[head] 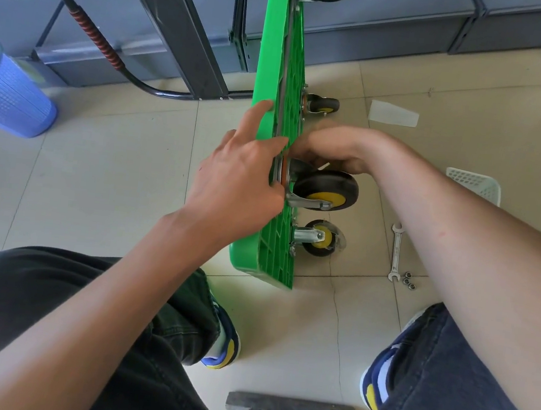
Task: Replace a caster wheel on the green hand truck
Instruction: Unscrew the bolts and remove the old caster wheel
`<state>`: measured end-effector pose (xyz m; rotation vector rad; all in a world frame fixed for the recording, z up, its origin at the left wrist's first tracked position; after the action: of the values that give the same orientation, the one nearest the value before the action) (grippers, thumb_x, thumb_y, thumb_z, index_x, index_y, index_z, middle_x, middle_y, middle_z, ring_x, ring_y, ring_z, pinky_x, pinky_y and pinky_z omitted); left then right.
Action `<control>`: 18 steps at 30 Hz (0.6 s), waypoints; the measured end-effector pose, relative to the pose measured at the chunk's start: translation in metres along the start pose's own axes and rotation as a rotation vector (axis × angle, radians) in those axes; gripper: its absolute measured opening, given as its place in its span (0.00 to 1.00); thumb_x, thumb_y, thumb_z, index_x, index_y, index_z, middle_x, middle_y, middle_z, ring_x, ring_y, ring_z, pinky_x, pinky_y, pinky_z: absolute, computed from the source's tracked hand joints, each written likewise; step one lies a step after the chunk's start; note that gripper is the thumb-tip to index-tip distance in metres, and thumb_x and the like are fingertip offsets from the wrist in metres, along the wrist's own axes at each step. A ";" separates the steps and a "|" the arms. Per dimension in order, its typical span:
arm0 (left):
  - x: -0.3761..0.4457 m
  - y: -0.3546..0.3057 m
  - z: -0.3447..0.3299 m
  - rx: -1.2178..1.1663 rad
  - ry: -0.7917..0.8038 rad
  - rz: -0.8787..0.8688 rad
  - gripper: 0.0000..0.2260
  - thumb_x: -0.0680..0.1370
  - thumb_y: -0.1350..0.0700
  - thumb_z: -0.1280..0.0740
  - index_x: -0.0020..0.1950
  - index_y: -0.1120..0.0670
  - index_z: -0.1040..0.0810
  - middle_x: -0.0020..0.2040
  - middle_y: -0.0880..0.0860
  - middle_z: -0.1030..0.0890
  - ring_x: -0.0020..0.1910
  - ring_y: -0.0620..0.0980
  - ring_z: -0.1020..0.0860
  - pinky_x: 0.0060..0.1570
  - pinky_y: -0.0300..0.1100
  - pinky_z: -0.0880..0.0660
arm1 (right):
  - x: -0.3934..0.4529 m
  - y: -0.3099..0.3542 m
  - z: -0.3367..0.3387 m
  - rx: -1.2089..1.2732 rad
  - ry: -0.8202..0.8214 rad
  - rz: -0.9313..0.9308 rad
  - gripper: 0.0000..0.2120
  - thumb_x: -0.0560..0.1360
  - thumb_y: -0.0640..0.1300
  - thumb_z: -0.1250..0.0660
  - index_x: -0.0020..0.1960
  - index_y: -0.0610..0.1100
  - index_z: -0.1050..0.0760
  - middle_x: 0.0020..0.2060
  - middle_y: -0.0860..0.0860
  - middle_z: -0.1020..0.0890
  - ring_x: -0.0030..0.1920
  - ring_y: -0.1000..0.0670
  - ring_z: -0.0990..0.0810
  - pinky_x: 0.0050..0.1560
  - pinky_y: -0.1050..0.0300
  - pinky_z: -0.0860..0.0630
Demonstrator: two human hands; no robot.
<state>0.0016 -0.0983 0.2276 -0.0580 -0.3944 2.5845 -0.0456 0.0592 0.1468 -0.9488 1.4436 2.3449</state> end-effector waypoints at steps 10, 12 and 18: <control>0.000 -0.001 0.000 0.004 -0.004 0.005 0.22 0.76 0.57 0.29 0.70 0.50 0.23 0.81 0.46 0.46 0.67 0.58 0.27 0.52 0.51 0.25 | 0.008 0.001 0.001 -0.014 -0.112 0.020 0.05 0.76 0.39 0.29 0.49 0.48 0.16 0.49 0.46 0.14 0.53 0.42 0.15 0.57 0.39 0.18; -0.001 -0.001 0.000 0.004 -0.007 0.003 0.22 0.76 0.57 0.29 0.70 0.49 0.23 0.81 0.46 0.46 0.67 0.58 0.27 0.52 0.51 0.25 | 0.007 0.001 0.001 0.000 -0.095 0.031 0.08 0.77 0.37 0.30 0.47 0.49 0.16 0.47 0.48 0.14 0.52 0.44 0.15 0.58 0.40 0.18; 0.000 0.000 0.000 -0.007 -0.008 0.006 0.22 0.75 0.58 0.30 0.70 0.49 0.23 0.81 0.46 0.46 0.68 0.57 0.28 0.51 0.48 0.28 | 0.009 0.000 0.001 0.067 -0.116 0.027 0.06 0.77 0.37 0.30 0.51 0.44 0.16 0.49 0.43 0.14 0.51 0.41 0.14 0.56 0.40 0.17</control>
<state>0.0020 -0.0986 0.2274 -0.0519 -0.4061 2.5900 -0.0525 0.0592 0.1413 -0.7680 1.4887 2.3128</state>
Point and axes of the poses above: each hand's wrist, its own x-axis towards the middle knuckle, its own z-axis out of the back of the hand, y = z × x, the point moved 4 cm from there along x, towards the middle knuckle
